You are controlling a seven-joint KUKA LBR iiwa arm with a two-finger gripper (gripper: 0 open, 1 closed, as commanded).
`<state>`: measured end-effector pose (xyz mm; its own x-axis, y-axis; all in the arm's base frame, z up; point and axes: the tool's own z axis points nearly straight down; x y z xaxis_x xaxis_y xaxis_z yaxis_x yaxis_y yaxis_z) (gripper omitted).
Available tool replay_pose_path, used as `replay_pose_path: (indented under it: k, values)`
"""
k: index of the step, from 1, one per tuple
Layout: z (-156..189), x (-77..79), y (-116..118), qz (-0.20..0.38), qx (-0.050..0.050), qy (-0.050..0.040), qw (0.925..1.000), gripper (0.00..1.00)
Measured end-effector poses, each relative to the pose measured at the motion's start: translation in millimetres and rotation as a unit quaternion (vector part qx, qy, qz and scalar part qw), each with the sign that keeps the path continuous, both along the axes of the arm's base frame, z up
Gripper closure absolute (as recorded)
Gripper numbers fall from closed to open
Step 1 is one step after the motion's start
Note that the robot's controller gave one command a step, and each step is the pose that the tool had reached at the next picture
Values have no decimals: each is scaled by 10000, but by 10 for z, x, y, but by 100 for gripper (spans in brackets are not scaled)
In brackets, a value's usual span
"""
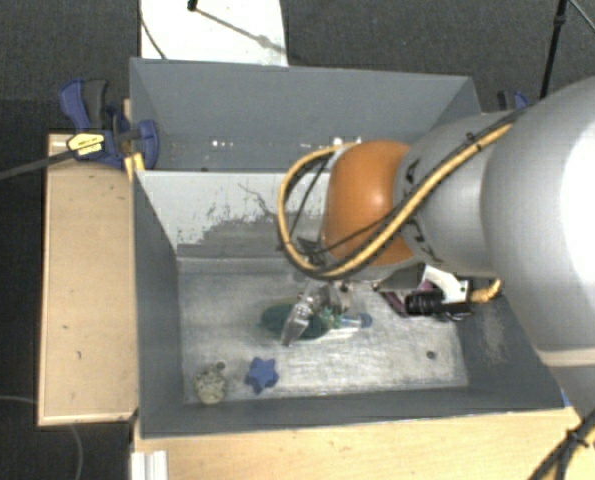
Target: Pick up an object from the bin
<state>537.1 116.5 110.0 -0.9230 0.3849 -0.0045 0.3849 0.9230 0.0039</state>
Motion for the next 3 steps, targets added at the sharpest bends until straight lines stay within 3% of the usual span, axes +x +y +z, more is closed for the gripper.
replay_pose_path:
  k: [1, 2, 3]
  values:
    - [-381, 86, -297, -628, 11, 16, 9980, 0]
    - [-373, 11, -614, -1383, 12, 8, 9904, 0]
    - [-347, 43, -628, -1383, 7, -46, 9904, 100]
